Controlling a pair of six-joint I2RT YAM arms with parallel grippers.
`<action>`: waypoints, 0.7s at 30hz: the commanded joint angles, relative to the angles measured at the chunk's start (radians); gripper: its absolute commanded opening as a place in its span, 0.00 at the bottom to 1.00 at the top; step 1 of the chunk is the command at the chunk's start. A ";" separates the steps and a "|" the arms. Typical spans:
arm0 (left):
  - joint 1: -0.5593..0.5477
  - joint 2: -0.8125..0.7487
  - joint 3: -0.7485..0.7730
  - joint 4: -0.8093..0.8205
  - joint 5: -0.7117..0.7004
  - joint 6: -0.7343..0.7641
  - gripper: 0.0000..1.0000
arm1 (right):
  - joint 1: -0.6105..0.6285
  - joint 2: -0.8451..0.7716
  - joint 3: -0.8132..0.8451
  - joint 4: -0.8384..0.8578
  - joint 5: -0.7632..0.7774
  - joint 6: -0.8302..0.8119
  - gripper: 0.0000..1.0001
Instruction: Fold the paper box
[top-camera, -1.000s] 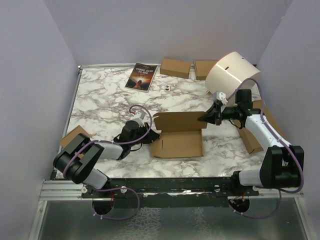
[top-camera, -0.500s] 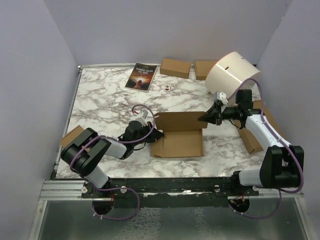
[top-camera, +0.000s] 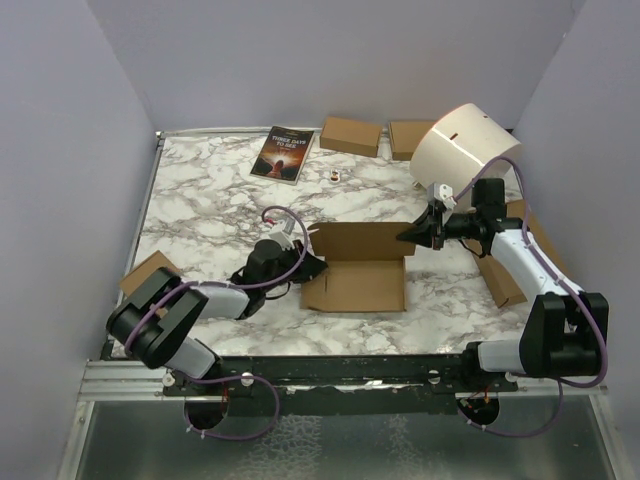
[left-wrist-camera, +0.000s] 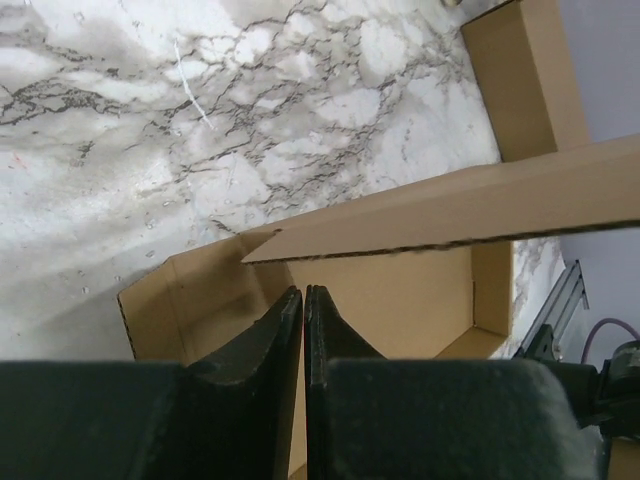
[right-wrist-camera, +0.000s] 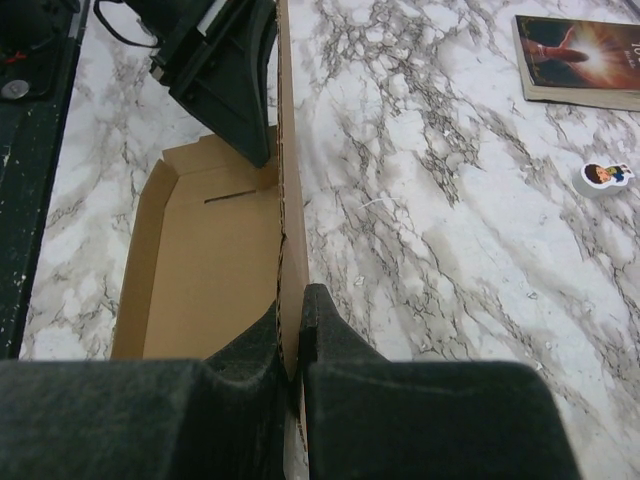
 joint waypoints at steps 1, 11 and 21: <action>-0.001 -0.141 -0.009 -0.145 -0.059 0.093 0.11 | 0.003 -0.033 0.002 0.010 0.014 -0.004 0.01; 0.000 -0.395 -0.037 -0.478 -0.074 0.103 0.12 | 0.003 -0.034 0.004 0.007 0.013 -0.006 0.01; -0.021 -0.677 -0.076 -0.853 0.002 -0.027 0.04 | 0.003 -0.026 0.001 0.012 0.011 -0.002 0.01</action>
